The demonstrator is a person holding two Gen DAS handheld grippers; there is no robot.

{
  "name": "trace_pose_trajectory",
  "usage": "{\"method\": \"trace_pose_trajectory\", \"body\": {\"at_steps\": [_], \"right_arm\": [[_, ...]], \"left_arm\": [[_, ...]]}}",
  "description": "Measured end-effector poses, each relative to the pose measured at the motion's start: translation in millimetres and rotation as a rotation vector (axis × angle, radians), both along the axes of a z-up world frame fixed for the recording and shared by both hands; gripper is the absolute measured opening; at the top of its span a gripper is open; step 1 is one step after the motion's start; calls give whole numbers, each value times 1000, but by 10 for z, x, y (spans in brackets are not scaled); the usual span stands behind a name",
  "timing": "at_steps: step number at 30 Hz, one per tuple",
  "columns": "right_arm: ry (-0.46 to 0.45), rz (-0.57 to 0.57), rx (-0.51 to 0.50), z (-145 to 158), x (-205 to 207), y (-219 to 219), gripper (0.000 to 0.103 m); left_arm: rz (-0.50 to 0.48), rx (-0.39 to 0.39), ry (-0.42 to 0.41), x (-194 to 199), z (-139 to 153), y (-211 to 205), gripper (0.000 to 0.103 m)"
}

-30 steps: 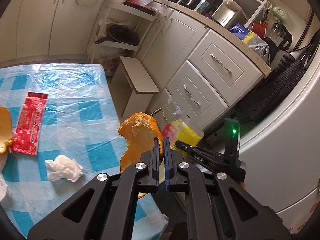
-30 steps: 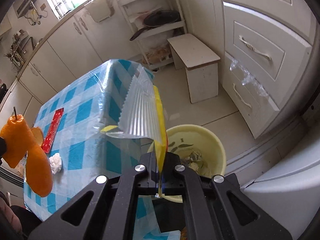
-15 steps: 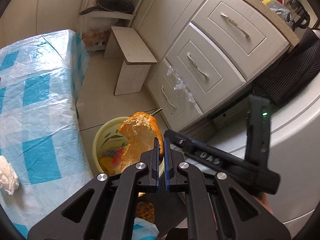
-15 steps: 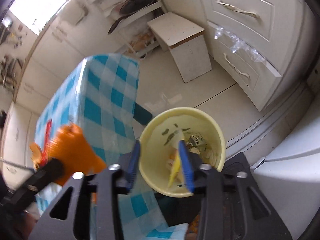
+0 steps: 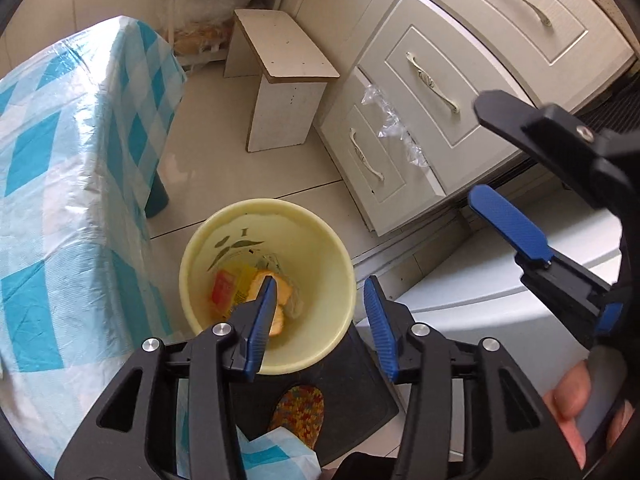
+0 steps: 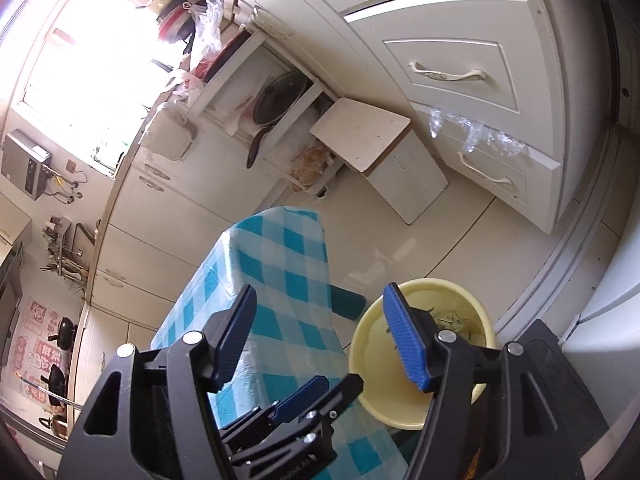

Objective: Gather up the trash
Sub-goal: 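Open both tools over the yellow bucket to drop bag and crust, then grasp the white paper towel with the left tool while the right tool grasps a bread crust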

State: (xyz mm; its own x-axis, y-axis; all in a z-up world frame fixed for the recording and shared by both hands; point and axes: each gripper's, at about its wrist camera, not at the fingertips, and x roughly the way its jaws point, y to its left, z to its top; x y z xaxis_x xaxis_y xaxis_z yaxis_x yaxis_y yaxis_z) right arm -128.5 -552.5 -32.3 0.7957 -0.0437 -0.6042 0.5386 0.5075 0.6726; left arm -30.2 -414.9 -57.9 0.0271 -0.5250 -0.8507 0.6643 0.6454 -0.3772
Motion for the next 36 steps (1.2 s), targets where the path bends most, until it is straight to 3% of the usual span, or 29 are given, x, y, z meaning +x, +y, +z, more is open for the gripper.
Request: {"method": "trace_pose_trajectory", "body": {"at_steps": [5,9,14,19,24,27,32,36], "right_arm": [[-20,30,-6,81,123,116,65],[-15,102,-24,114,331,340,67],[18,259,-92,145,664,832,69],[53,492,-191,151,1017,1548,73],[110,668,-317,91,1256,2175,76],[151,724,-378,20,1348,2407,76],[206,761,-448,-80,1432,2651,76],[207,746,-447,-85,1511,2671,76]], "left_arm": [[36,-47,-92,-16,373,572,43],[147,-70,-191,67,700,1423,50],[385,27,-322,325,860,2720,60],[543,161,-326,708,735,3569,66],[555,229,-299,1012,474,3876,68],[552,264,-300,1120,329,3819,72],[564,268,-292,1269,232,3826,78],[580,265,-258,1311,143,3897,77]]}}
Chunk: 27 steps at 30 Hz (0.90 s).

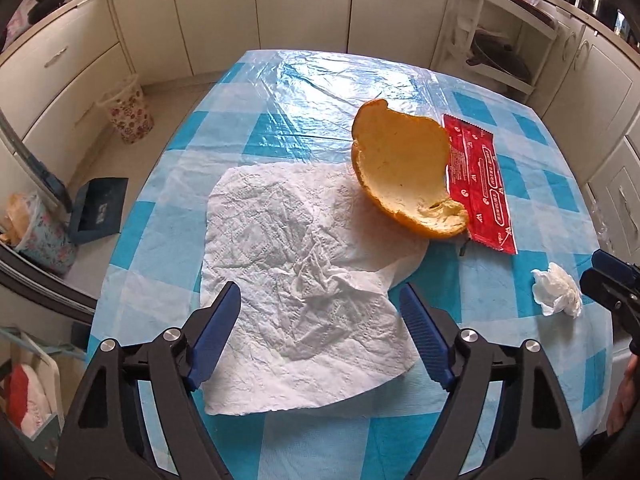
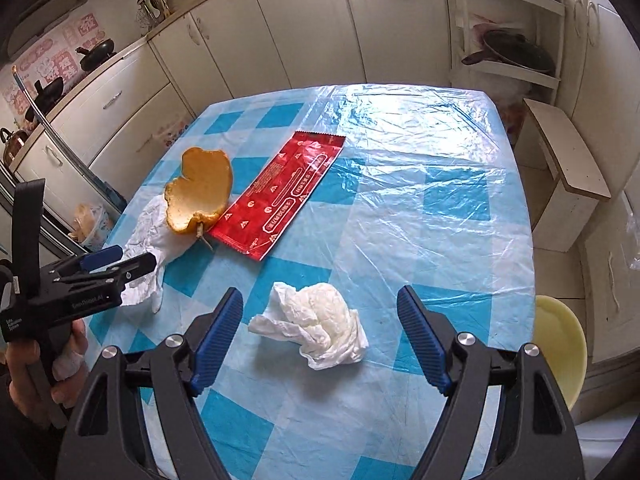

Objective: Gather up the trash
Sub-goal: 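Grasp the white paper towel with the left tool while the right tool grasps a bread crust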

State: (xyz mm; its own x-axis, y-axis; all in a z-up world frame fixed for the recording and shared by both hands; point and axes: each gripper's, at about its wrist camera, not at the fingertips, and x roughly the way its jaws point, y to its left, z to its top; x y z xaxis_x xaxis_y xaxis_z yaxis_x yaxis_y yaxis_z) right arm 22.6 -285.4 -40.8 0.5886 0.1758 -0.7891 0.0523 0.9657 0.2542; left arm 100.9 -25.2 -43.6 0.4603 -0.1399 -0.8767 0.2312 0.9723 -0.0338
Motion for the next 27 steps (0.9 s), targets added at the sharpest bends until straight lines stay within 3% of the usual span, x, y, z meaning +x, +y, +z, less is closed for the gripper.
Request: {"method": "trace_pose_trajectory", "body": {"at_steps": [4,5,6,8,9,18,25,26,27], "right_arm": [[-10,13,30,32,185,162,78],[-10,22,49,27,233,220,78],[-8,30,71,18,274,279,78],[-3,41,109,4,348,385,78],[-3,43,122,-1,387,430,78],[-67,15,140,85,912,669,78],[9,98,115,-225,1195,1013,77],[15,113,115,-258,1205,1049,75],[11,129,112,-269,1201,1088,67]], "left_arm": [[7,-7,13,-5,-72,64,56],[5,-11,11,-10,-62,76,43],[5,-14,9,-13,-51,94,36],[6,-44,24,-4,-42,156,9],[9,-67,37,-1,-41,199,5],[-35,-164,-10,-175,267,432,2],[-39,-180,-4,-197,307,593,2],[-35,-180,1,-185,297,605,2],[-32,-179,4,-181,277,622,2]]}}
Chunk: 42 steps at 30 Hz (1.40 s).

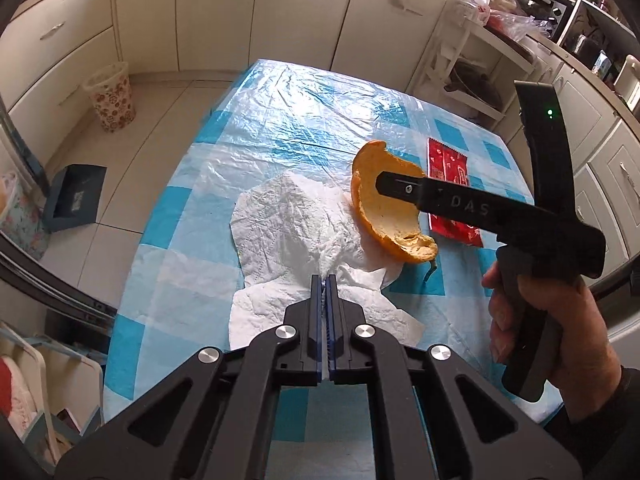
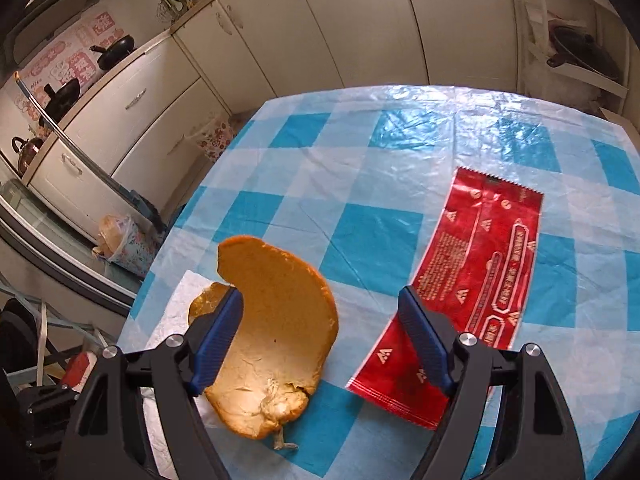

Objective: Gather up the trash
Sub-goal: 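Grasp the white paper towel with the left tool while the right tool grasps a bread crust, then carry the paper towel and crust over the yellow bucket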

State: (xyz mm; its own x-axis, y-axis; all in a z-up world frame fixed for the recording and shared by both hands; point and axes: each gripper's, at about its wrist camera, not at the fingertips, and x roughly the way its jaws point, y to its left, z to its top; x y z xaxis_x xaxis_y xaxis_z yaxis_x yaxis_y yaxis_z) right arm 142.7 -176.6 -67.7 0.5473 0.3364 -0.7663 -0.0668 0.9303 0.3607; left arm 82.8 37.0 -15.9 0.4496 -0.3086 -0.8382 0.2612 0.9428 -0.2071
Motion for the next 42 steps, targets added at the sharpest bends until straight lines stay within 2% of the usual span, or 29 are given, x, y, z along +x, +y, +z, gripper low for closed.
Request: {"method": "trace_pose_trajectory", "body": {"at_steps": [1,2,3,4,5,8,12,18,22,27,31,35,42], "right_arm": [[-6,18,-13,4,-3,46,59],[6,45,-6,-1,1,88,37],[12,56,-9,8,-12,113,20],[3,72,-5,27,-34,123,9],[-4,84,1,58,-64,131,7],[-41,97,-10,216,-214,102,7],[-100,67,8,476,-465,-149,7],[-183,-47,42,849,-977,-849,7],[-199,-155,9,926,-1344,-1364,7],[-167,-322,-51,820,-1743,-2023,7],[-90,-451,-116,599,-1969,-2497,7],[-2,-533,-158,331,-2077,-2803,7],[106,-609,-146,-95,-2147,-3148,8]], "left_arm": [[2,2,2,9,-7,2,2],[2,5,1,11,-17,9,2],[1,9,-3,10,-13,5,2],[0,11,-8,11,0,-1,2],[-2,11,-15,3,22,-10,2],[-10,-7,-41,-39,110,-46,2],[-47,-64,-93,-128,283,-114,2],[-142,-161,-157,-358,560,-386,2],[-212,-223,-173,-494,726,-660,2],[-327,-249,-201,-764,950,-1223,2],[-426,-277,-198,-982,1051,-1769,2],[-501,-277,-169,-1115,998,-2293,2],[-593,-211,-110,-1230,702,-3008,2]]}}
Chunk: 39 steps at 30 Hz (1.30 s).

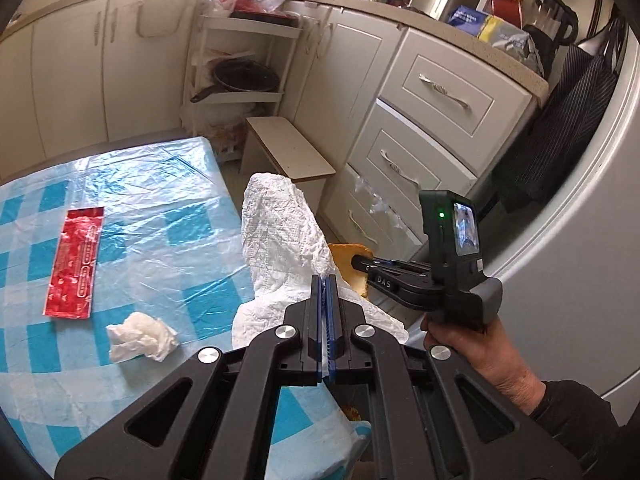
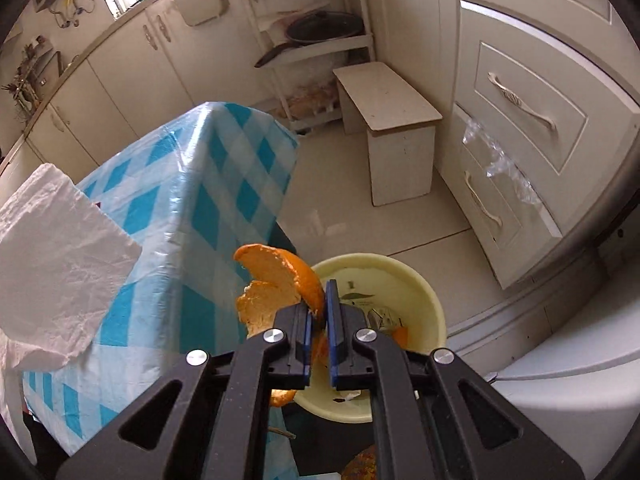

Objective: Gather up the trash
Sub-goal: 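Carry the paper towel and crust over the yellow bucket, then open the right tool to drop the crust while the left tool lowers the paper towel into the bucket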

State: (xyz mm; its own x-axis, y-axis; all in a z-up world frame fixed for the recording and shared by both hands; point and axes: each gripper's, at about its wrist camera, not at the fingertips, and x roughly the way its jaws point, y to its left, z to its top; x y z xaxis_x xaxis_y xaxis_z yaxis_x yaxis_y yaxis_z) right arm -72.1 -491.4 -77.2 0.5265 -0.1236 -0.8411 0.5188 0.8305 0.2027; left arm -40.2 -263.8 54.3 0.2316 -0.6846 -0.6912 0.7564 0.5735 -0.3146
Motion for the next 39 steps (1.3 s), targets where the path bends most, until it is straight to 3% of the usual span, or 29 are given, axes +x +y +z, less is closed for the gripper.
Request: {"method": "trace_pose_trajectory", "body": {"at_steps": [2,3,4,6,15,21,39], "right_arm": [[28,-24,29,-81,17,-70,18],[29,-38,42,-100,11,-109,35],[13,-52,51,-87,-15,-137,44],[-19,-76,57,-10,-58,-183,48],[-341,-181,139,682,-423,-419,63],[-416,-179,193,817,-477,-476,63],[-469,-186,236,895,-546,-493,63]], "left_arm": [[-13,29,9,3,-123,-137,2],[-18,44,14,11,-189,-201,2],[-21,58,20,15,-255,-255,2],[-26,89,32,29,-401,-374,2],[-62,191,10,-98,-795,-789,2],[-82,228,-29,-223,-877,-964,2],[-92,292,-51,-271,-1027,-1351,2]]}}
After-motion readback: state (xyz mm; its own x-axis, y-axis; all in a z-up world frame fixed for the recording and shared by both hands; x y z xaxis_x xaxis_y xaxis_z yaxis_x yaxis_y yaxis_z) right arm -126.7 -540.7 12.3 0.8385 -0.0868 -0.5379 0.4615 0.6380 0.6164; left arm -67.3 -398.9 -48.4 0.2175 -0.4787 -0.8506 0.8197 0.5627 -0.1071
